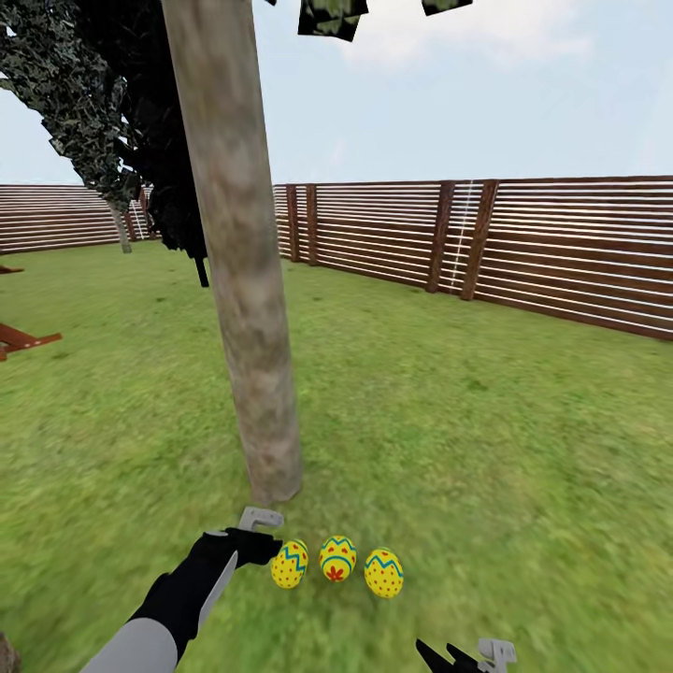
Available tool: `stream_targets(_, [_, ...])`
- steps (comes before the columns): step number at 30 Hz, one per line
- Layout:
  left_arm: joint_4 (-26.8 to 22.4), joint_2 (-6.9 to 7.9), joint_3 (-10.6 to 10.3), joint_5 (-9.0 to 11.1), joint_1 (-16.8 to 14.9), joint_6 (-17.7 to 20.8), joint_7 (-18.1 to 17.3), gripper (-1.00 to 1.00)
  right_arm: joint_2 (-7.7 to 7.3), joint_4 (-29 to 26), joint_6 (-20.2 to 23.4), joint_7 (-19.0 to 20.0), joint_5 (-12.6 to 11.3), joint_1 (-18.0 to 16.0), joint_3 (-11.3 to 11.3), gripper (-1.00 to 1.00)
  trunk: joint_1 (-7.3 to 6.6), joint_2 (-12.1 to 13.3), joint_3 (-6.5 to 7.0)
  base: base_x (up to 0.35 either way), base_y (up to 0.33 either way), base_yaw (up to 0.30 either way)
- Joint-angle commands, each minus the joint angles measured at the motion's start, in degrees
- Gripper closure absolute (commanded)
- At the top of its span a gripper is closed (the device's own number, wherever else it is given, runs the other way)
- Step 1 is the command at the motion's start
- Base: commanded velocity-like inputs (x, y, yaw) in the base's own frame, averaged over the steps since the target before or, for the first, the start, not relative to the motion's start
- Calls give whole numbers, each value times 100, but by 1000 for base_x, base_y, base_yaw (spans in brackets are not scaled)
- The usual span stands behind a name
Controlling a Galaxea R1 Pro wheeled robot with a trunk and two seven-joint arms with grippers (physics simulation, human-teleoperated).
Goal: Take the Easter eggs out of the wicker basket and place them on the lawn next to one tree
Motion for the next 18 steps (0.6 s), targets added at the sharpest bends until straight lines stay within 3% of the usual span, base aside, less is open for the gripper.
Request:
stream_targets(1, [4,1,1,-28,-2,23,-24,-100,6,-2,60,31,-31,-4,-22,-100,-23,39,13,0,0,0])
stream_targets(13, [101,-10,-25,-45,-2,-74,-16,-100,-7,50,60,31,-31,-4,-24,-100,-287,520,228,0,0,0])
stream_targets(18, [387,-14,-27,-44,-2,-243,-15,-100,-15,133,60,31,-31,-4,-5,-100,-396,721,318,0,0,0])
